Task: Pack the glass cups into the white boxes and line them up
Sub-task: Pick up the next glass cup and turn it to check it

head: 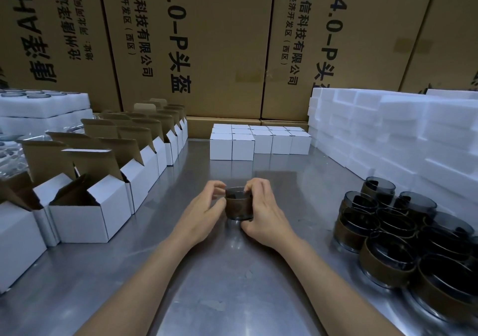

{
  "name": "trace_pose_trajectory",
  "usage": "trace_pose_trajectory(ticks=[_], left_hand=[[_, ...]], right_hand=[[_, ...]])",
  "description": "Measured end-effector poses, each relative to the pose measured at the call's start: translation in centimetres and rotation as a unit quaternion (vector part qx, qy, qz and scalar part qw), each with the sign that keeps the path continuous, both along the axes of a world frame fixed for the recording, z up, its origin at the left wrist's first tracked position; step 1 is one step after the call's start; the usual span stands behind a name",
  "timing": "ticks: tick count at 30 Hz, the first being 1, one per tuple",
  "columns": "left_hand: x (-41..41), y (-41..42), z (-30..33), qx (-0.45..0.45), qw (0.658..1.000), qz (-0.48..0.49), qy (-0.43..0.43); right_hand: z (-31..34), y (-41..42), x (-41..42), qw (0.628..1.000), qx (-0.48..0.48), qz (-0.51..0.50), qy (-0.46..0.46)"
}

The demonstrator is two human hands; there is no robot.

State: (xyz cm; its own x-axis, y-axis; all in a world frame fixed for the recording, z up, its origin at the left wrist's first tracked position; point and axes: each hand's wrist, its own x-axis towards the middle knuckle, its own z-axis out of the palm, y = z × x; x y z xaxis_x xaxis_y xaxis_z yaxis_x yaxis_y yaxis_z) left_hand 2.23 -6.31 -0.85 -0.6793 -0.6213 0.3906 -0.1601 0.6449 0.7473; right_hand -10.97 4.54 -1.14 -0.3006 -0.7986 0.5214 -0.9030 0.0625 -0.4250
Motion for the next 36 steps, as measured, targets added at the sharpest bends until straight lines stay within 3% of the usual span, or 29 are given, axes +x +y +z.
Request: trace_pose_trajectory(ticks=[5, 9, 13, 17, 20, 23, 31, 36], left_hand=[[0.5, 0.5, -0.2, -0.08, 0.995, 0.012, -0.066], [1.2, 1.2, 0.1, -0.15, 0.98, 0.075, -0.104], [3.0, 2.4, 1.0, -0.262, 0.937, 0.189, -0.136], [5.5, 3.0, 3.1, -0.343, 0.872, 0.342, -0.072], [7.4, 2.5, 3.6, -0.286, 0.853, 0.435, -0.046], [8.5, 2.2, 3.4, -0.2, 0.857, 0.464, -0.097], [9.3, 1.6, 3.6, -0.176, 0.85, 0.487, -0.098], [9.9, 1.1, 3.5, -0.137, 0.85, 0.482, -0.161]], right_hand=[[0.0, 0.2, 0.2, 0.999, 0.032, 0.021, -0.015], [0.1, 0.4, 0.4, 0.997, 0.06, 0.022, -0.034], [0.1, 0.6, 0.3, 0.997, 0.049, 0.013, -0.05], [0.1, 0.7, 0.3, 0.997, 0.031, 0.015, -0.063], [0.1, 0.8, 0.3, 0.997, 0.022, 0.012, -0.071], [0.2, 0.8, 0.3, 0.996, 0.023, 0.011, -0.08], [0.4, 0.9, 0.4, 0.994, 0.033, 0.001, -0.108], [0.5, 0.9, 0.4, 0.992, 0.042, 0.0, -0.118]])
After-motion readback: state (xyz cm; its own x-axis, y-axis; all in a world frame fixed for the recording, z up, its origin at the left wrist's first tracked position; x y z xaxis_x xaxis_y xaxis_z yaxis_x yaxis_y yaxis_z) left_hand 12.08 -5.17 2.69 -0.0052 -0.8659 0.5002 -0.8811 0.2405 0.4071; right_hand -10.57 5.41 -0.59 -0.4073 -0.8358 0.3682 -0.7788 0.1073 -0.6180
